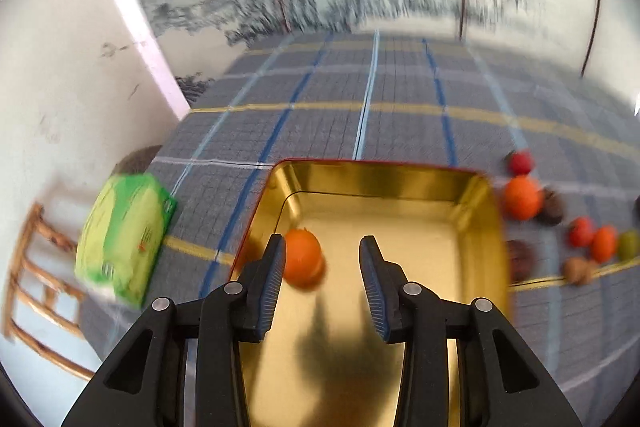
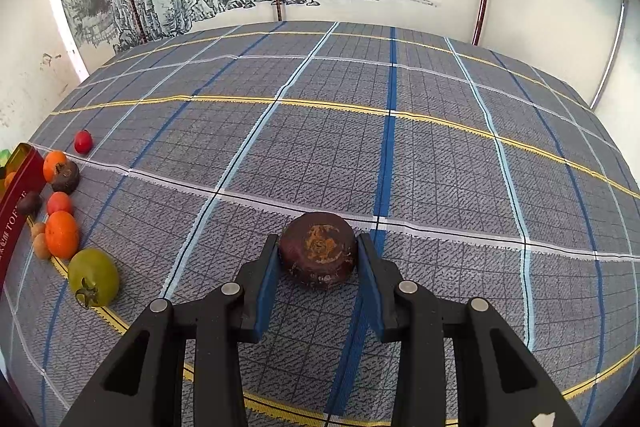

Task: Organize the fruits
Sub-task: 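Carry the orange over the tin and release it with the left gripper, then lower the brown mangosteen into the tin and open the right gripper, then grasp the two small brown fruits with the left gripper while the right grasps another mangosteen, then carry the two brown fruits into the tin and open the left gripper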

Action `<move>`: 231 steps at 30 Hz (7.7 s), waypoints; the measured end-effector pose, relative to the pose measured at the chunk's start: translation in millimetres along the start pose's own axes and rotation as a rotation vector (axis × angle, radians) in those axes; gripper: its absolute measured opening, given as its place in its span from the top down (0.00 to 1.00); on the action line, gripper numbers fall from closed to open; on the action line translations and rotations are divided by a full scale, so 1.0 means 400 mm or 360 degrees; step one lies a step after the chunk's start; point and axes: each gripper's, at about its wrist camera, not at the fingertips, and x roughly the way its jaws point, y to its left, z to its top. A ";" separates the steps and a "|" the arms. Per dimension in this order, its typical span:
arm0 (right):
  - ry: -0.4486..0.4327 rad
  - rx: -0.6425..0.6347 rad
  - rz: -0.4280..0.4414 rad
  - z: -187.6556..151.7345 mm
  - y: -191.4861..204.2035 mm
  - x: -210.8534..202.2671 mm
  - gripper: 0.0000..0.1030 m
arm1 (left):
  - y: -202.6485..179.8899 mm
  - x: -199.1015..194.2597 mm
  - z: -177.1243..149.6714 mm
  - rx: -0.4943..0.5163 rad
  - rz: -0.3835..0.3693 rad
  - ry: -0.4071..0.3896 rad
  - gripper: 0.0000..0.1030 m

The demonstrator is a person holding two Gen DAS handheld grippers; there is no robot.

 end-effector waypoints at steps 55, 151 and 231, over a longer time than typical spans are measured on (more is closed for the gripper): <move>0.0039 -0.0892 0.0850 0.207 0.868 -0.066 0.59 | 0.020 -0.358 -0.479 -0.0694 -0.0142 -0.0168 0.03; -0.0004 -0.0065 0.0118 -0.059 -0.013 -0.055 0.63 | -0.308 -0.215 -0.120 0.0144 -0.0445 -0.0048 0.53; 0.0007 -0.0127 0.0067 -0.060 0.011 -0.052 0.57 | 0.022 0.127 -0.032 0.0132 0.0182 0.0223 0.52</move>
